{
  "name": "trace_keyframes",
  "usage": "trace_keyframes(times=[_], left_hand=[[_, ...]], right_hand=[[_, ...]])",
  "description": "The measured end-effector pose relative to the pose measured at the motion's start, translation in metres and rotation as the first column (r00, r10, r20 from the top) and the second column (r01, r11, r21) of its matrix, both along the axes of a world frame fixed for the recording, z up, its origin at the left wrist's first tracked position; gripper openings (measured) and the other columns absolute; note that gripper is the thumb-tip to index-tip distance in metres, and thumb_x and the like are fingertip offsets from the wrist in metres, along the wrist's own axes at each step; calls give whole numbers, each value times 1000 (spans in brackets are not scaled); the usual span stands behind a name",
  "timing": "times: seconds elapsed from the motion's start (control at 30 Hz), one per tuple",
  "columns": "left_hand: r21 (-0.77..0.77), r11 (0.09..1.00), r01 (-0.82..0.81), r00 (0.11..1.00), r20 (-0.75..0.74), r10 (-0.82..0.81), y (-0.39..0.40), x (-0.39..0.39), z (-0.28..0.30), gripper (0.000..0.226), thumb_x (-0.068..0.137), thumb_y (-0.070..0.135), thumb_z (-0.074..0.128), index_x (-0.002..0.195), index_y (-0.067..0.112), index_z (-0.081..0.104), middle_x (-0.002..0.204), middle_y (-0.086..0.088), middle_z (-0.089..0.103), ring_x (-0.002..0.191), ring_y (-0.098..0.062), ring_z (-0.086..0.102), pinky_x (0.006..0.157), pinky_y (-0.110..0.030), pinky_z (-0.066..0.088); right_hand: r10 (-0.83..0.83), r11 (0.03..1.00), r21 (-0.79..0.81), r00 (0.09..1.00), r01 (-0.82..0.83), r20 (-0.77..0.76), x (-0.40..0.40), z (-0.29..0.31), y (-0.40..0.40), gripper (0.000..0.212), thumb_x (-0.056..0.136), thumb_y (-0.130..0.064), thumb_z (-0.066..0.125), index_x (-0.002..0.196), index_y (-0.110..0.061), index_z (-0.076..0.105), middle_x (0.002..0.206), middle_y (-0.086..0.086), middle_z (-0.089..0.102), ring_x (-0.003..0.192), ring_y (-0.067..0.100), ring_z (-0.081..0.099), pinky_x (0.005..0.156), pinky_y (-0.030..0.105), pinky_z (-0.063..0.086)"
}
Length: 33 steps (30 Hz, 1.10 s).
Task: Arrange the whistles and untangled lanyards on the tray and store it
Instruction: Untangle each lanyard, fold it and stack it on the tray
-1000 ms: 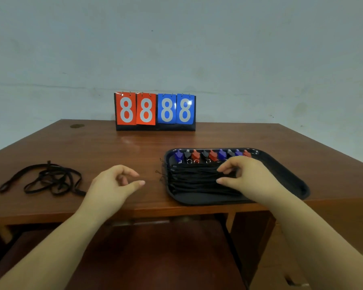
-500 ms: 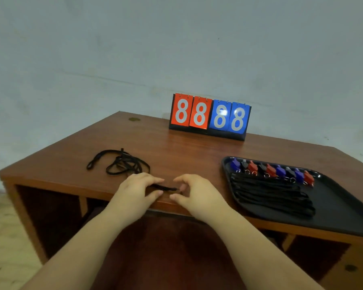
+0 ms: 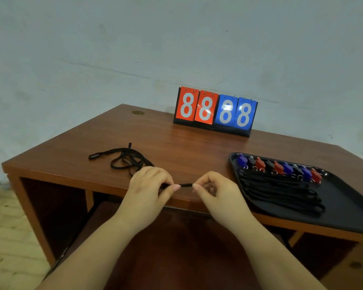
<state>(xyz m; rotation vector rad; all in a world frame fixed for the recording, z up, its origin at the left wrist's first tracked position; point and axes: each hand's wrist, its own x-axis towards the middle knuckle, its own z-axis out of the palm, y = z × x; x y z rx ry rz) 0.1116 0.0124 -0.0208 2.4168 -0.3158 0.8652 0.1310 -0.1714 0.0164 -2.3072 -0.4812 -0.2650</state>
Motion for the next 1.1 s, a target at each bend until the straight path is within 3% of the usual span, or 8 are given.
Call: trace_keyframes(times=[0.23, 0.37, 0.53, 0.77, 0.9, 0.97, 1.03, 1.1], left_hand=[[-6, 999, 37, 997, -68, -38, 6, 9, 7, 34, 90, 50, 40, 90, 26, 64, 82, 14, 62, 82, -1, 50, 96, -19, 25], [6, 999, 39, 984, -176, -38, 11, 19, 13, 20, 96, 31, 46, 90, 30, 64, 79, 16, 56, 82, -4, 48, 77, -25, 33], [34, 999, 5, 962, -272, 4, 5, 28, 22, 25, 98, 32, 40, 81, 35, 59, 81, 13, 55, 87, -12, 49, 80, -27, 33], [27, 987, 160, 946, -289, -146, -56, 28, 54, 30, 98, 34, 37, 74, 32, 54, 77, 15, 53, 77, 2, 48, 65, -17, 32], [-147, 953, 266, 909, -289, -299, -80, 26, 62, 29, 97, 37, 38, 88, 25, 63, 87, 9, 65, 85, -5, 58, 75, -26, 44], [-281, 905, 319, 878, -272, -394, -89, 23, 64, 34, 97, 40, 39, 102, 20, 66, 97, 7, 69, 94, -7, 60, 88, -28, 47], [-360, 864, 352, 861, -237, -450, -96, 21, 64, 44, 94, 46, 38, 99, 12, 66, 96, -2, 70, 94, -17, 61, 91, -37, 47], [-423, 824, 376, 844, -210, -493, -99, 16, 62, 48, 91, 46, 38, 97, 6, 64, 97, -11, 69, 95, -25, 61, 91, -39, 46]], right_hand=[[-176, 974, 149, 984, 173, 7, -7, 14, -48, 8, 87, -27, 62, 79, -24, 63, 80, -5, 66, 76, 5, 59, 64, 12, 44], [-302, 921, 252, 953, 298, -24, -4, 22, -86, 6, 89, -26, 60, 83, -23, 61, 85, -7, 68, 82, 7, 63, 63, 16, 42], [-394, 850, 366, 918, 378, -34, -5, 26, -118, 7, 89, -25, 58, 82, -25, 59, 86, -7, 67, 86, 11, 63, 68, 20, 46], [-174, 864, 480, 985, 153, 1, -12, 40, -93, 4, 88, -24, 62, 85, -22, 64, 92, -9, 69, 88, 3, 64, 73, 14, 44], [-28, 925, 377, 999, 41, -41, -10, 38, -71, 6, 91, -28, 54, 88, -25, 59, 108, -15, 65, 99, 2, 60, 88, 26, 47], [22, 926, 377, 998, 4, -66, -11, 36, -63, 11, 95, -30, 48, 92, -24, 56, 94, -8, 67, 86, 7, 63, 78, 24, 50], [42, 904, 427, 996, -2, -85, -12, 35, -60, 14, 97, -29, 44, 94, -20, 55, 81, -5, 65, 71, 0, 61, 65, 14, 47], [54, 885, 466, 992, 6, -116, -15, 32, -59, 15, 98, -29, 42, 95, -20, 54, 78, -1, 66, 67, 2, 62, 64, 20, 50]])
